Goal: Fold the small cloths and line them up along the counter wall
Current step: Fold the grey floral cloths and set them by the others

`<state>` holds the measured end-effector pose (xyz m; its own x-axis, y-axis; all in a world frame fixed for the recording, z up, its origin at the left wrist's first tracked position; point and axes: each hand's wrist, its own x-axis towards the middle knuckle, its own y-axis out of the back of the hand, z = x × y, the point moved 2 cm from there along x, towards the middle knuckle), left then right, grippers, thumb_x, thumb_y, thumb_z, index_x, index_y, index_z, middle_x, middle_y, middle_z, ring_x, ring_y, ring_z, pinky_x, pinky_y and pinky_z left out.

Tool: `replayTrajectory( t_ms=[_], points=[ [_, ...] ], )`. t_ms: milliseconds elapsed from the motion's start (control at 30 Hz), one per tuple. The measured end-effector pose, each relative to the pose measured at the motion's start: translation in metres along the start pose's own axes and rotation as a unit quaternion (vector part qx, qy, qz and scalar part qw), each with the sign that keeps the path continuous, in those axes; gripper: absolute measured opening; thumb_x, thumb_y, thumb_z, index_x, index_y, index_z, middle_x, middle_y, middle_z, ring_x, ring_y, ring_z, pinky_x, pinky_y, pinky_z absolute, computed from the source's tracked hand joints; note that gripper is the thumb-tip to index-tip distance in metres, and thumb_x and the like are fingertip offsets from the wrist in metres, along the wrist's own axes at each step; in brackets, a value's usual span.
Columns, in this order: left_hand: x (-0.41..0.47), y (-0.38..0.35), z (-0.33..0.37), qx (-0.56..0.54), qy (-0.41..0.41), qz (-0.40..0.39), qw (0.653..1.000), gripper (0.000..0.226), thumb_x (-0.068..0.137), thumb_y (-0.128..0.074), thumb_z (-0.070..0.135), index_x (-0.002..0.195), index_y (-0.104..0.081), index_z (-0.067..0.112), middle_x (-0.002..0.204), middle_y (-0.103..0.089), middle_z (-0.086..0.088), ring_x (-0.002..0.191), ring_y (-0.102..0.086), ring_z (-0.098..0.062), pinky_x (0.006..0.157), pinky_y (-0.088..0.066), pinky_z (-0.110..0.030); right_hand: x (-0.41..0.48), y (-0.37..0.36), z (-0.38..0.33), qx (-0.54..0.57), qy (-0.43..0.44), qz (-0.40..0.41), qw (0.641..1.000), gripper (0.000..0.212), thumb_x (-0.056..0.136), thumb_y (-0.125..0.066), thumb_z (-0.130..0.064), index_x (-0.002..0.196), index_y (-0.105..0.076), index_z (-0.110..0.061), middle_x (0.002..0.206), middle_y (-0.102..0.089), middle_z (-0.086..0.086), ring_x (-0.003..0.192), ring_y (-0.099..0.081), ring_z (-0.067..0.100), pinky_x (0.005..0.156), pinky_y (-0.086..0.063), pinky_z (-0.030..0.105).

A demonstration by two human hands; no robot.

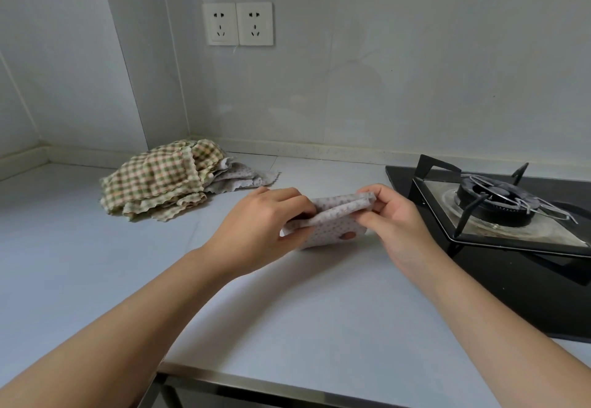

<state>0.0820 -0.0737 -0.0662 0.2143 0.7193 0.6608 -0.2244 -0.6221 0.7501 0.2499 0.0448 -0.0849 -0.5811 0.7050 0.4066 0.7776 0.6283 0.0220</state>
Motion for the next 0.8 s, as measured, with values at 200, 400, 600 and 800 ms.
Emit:
replayTrajectory(
  t_ms=[200,400,600,800],
  points=[
    [0.001,0.003,-0.001,0.059,0.01,0.017,0.998,0.019,0.087,-0.049,0.033,0.085,-0.062,0.02,0.073,-0.056,0.01,0.066,-0.054,-0.015,0.062,-0.043,-0.034,-0.008,-0.005,-0.006,-0.209,0.144,-0.049,0.966,0.037,0.078,-0.067,-0.01,0.11,-0.059,-0.027,0.11,-0.061,-0.014,0.11,-0.056,0.008,0.099,-0.039,0.019],
    [0.003,0.004,0.001,0.079,-0.005,0.012,0.997,0.019,0.087,-0.048,0.031,0.085,-0.062,0.02,0.072,-0.056,0.009,0.065,-0.054,-0.015,0.061,-0.045,-0.035,-0.008,-0.006,-0.007,-0.249,0.163,-0.045,0.954,0.007,0.081,-0.065,-0.015,0.085,-0.065,-0.021,0.112,-0.061,-0.006,0.113,-0.056,0.009,0.097,-0.036,0.015],
    [0.002,0.008,-0.001,0.071,-0.015,0.009,0.997,0.025,0.091,-0.049,0.039,0.085,-0.061,0.018,0.074,-0.053,0.009,0.064,-0.049,-0.015,0.065,-0.044,-0.034,-0.004,0.002,0.0,-0.195,0.1,0.017,0.975,0.009,0.082,-0.067,-0.014,0.078,-0.064,-0.022,0.086,-0.067,-0.01,0.091,-0.063,0.012,0.091,-0.046,0.03],
    [0.003,0.017,-0.003,0.064,-0.02,0.005,0.998,0.028,0.091,-0.049,0.041,0.081,-0.059,0.017,0.074,-0.054,0.009,0.062,-0.047,-0.015,0.069,-0.038,-0.028,-0.001,0.006,-0.002,-0.105,0.085,0.039,0.99,0.021,0.08,-0.07,0.003,0.075,-0.066,-0.017,0.075,-0.067,-0.011,0.077,-0.062,0.004,0.077,-0.048,0.017]
  ],
)
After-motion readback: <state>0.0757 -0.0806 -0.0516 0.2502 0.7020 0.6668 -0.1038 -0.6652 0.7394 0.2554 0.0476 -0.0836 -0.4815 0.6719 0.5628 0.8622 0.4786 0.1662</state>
